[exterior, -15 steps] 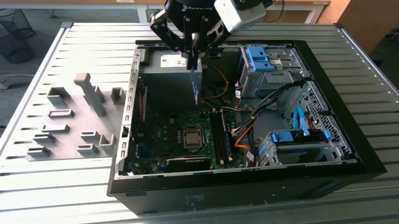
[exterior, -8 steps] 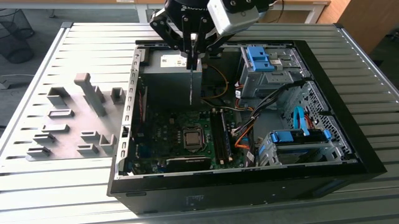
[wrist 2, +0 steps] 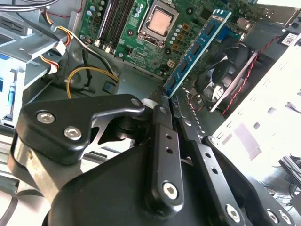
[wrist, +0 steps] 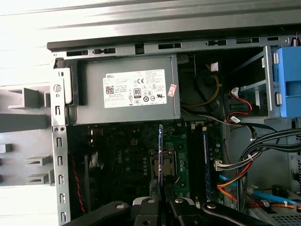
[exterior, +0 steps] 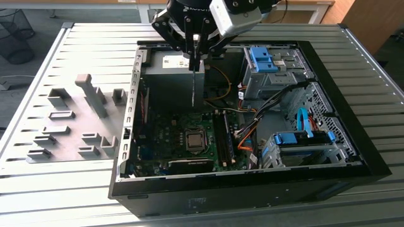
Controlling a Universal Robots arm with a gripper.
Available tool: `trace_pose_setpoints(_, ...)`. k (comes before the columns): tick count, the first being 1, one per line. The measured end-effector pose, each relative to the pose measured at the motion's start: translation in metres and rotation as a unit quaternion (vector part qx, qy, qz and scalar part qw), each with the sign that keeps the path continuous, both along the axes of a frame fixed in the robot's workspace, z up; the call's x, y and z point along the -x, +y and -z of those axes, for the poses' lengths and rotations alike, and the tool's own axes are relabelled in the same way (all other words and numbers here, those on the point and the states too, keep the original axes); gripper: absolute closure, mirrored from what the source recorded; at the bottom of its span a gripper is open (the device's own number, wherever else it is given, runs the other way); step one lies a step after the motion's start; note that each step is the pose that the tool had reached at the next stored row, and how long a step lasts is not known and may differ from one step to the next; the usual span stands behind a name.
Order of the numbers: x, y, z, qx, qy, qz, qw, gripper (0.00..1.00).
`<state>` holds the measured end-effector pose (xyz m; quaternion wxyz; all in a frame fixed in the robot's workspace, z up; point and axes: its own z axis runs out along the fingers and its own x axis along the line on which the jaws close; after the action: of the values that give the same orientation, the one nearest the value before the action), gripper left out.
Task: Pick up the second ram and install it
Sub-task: 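Insert the second ram into the second slot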
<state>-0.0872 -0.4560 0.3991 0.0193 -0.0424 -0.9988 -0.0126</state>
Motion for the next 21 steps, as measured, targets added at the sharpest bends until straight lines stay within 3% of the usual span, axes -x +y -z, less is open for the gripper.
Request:
trace_pose_setpoints(1,0.0000,-0.0001,0.0004,0.0000,-0.0021,0.000,1.0000,0.86)
trace_pose_setpoints(4,0.0000,-0.0003,0.0011,0.0001,-0.0159,-0.001,0.9999,0.86)
trace_pose_setpoints(5,0.0000,-0.0003,0.0016,-0.0001,-0.0188,-0.003,0.9998,0.86)
trace_pose_setpoints(10,-0.0004,-0.0004,0.0035,-0.0005,-0.0207,-0.029,0.9994,0.86)
trace_pose_setpoints(21,-0.0005,-0.0004,0.0038,-0.0006,-0.0206,-0.030,0.9993,0.86)
